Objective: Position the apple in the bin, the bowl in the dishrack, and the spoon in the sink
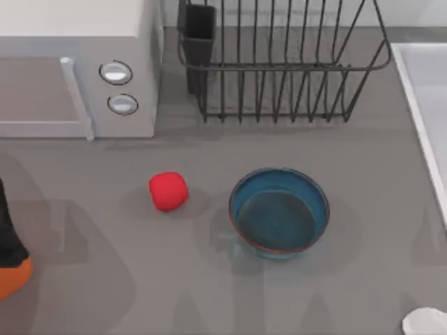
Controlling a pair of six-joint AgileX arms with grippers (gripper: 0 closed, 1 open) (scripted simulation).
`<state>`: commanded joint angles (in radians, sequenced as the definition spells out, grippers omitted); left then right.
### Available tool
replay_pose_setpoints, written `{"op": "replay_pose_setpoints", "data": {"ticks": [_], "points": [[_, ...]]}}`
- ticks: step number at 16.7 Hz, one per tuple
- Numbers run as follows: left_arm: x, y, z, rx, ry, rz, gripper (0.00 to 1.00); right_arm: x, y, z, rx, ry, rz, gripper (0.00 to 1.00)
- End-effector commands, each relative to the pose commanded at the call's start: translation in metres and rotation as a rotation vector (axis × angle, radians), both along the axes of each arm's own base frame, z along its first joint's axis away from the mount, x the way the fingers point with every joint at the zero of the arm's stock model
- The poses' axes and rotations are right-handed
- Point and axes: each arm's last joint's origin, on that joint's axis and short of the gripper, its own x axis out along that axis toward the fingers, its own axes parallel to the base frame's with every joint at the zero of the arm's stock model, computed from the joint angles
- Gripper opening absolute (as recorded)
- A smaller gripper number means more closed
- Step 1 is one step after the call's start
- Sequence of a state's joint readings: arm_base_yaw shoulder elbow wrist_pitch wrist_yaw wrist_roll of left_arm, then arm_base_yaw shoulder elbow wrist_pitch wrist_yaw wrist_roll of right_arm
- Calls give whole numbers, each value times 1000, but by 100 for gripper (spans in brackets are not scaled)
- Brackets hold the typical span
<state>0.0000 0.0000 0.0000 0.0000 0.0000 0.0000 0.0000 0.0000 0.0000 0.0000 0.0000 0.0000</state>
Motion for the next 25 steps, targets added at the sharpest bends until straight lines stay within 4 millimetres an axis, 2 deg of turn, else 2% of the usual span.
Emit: {"op": "replay_pose_setpoints", "data": {"ticks": [3, 6, 11, 16, 21, 25], "points": [[0, -1, 1, 4, 9, -6, 100, 0, 0, 0, 0, 0, 0, 100], [3, -6, 8, 47, 91, -59, 100, 0, 0, 0, 0, 0, 0, 100], [23, -26, 31, 225, 401, -244, 100, 0, 0, 0, 0, 0, 0, 100], [75, -67, 40, 498, 832, -503, 100, 0, 0, 0, 0, 0, 0, 100], [137, -123, 21, 757, 1198, -739, 100, 0, 0, 0, 0, 0, 0, 100], [180, -161, 9, 874, 1345, -853, 100, 0, 0, 0, 0, 0, 0, 100]]}}
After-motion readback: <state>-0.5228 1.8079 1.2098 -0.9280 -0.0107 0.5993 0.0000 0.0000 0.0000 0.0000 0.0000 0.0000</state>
